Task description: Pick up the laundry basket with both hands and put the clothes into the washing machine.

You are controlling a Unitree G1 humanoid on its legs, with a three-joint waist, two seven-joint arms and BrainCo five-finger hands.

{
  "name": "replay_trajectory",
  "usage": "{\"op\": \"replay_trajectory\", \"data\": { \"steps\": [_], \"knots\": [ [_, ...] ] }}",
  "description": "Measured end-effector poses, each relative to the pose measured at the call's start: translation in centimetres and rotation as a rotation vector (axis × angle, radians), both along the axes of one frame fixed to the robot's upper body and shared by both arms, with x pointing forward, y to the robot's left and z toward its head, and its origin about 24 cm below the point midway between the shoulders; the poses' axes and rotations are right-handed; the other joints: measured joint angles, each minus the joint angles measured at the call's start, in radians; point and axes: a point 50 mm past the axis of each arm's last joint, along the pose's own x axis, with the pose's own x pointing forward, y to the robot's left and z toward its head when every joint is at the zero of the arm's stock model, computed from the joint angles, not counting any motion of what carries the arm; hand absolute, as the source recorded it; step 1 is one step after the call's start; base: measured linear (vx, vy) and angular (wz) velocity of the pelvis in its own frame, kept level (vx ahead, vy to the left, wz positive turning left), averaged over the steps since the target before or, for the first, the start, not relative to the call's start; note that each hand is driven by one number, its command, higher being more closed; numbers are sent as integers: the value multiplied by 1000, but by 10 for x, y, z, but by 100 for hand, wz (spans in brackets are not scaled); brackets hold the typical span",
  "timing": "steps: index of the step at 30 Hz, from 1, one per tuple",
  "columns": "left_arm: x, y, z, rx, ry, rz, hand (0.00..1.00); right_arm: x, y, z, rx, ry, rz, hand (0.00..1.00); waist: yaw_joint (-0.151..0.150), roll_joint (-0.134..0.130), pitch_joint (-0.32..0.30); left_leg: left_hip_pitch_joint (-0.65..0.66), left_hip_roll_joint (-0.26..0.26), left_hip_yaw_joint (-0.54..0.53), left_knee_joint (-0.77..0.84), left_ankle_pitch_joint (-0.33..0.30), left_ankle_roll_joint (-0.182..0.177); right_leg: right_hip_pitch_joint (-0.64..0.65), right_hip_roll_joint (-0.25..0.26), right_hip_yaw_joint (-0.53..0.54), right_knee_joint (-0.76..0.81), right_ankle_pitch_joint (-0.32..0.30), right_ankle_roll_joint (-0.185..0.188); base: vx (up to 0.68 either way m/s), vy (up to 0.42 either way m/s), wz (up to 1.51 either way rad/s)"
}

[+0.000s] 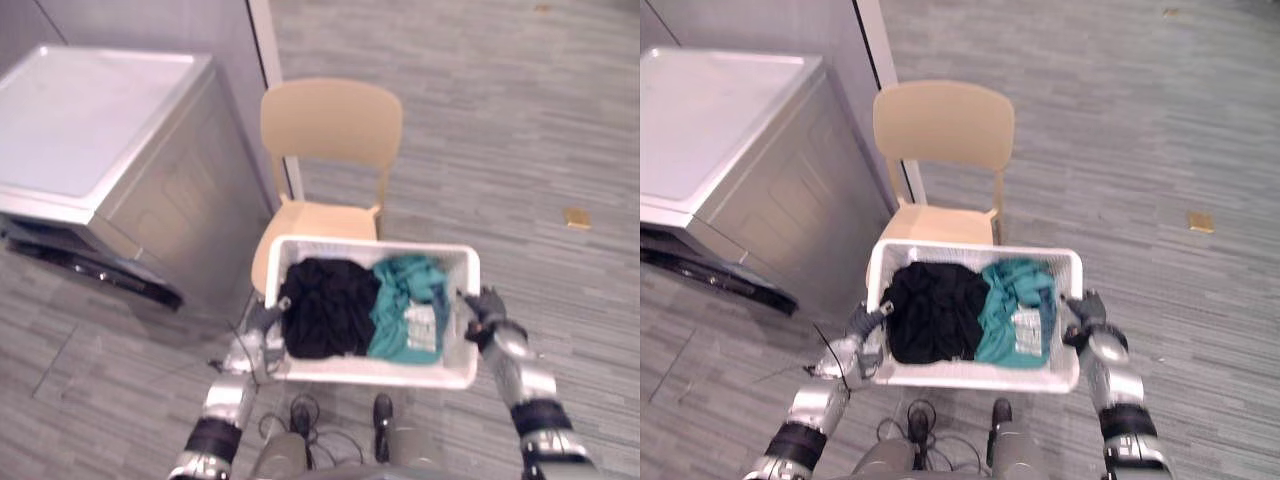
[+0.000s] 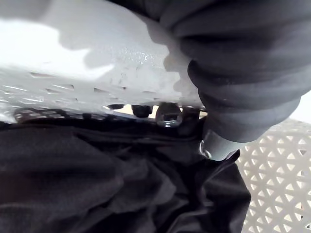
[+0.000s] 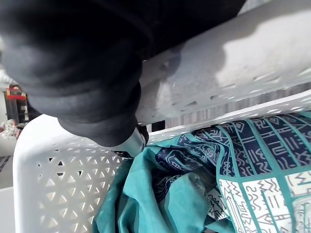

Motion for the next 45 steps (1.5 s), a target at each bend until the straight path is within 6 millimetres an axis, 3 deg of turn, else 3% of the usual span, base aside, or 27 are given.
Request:
{"op": "replay_trajectory", "data": {
  "steps": [2, 5, 9, 15, 24, 29, 35, 45],
  "knots": [
    [26, 5, 29, -15, -102, 34, 100, 29, 8, 43, -20, -115, 31, 100, 9, 4, 24, -46, 0, 6, 3, 11, 0, -54, 0, 7, 14, 7, -9, -51, -43, -7],
    [59, 16, 69, 11, -210, 69, 100, 55, 23, 89, -19, -238, 45, 100, 18, 5, 69, -99, -1, 31, 27, 11, 0, -119, -6, 30, 42, 14, -7, -103, -5, -17],
    [88, 30, 114, 45, -295, 104, 100, 75, 39, 132, -23, -326, 49, 100, 20, 5, 120, -162, 2, 65, 50, 10, 0, -181, -6, 46, 43, 35, -3, -139, 19, -11],
    [112, 40, 154, 61, -340, 138, 100, 87, 51, 167, -29, -390, 45, 100, 21, 6, 151, -264, 19, 107, 106, 5, 4, -250, 5, 54, 18, 74, -5, -70, 0, -7],
    [125, 50, 203, 77, -414, 177, 100, 95, 64, 206, -39, -473, 54, 100, 22, 5, 171, -359, 57, 129, 153, 1, -3, -283, 40, 55, -75, 138, -15, -2, -17, -9],
    [129, 51, 237, 108, -481, 185, 100, 98, 64, 227, -14, -522, 47, 100, 49, 4, 197, -429, 82, 131, 185, -3, -7, -314, 63, 50, -125, 175, -24, -6, -32, -5],
    [129, 59, 239, 125, -456, 211, 100, 102, 72, 222, -13, -488, 63, 100, 48, 6, 217, -482, 92, 102, 241, -3, -7, -318, 69, 22, -137, 179, -26, 10, -27, 9],
    [128, 65, 244, 99, -467, 236, 100, 103, 82, 236, -12, -539, 82, 100, 57, 6, 217, -537, 92, 70, 252, -3, -7, -333, 71, -16, -170, 202, -31, -8, -10, 9]
  ]
}}
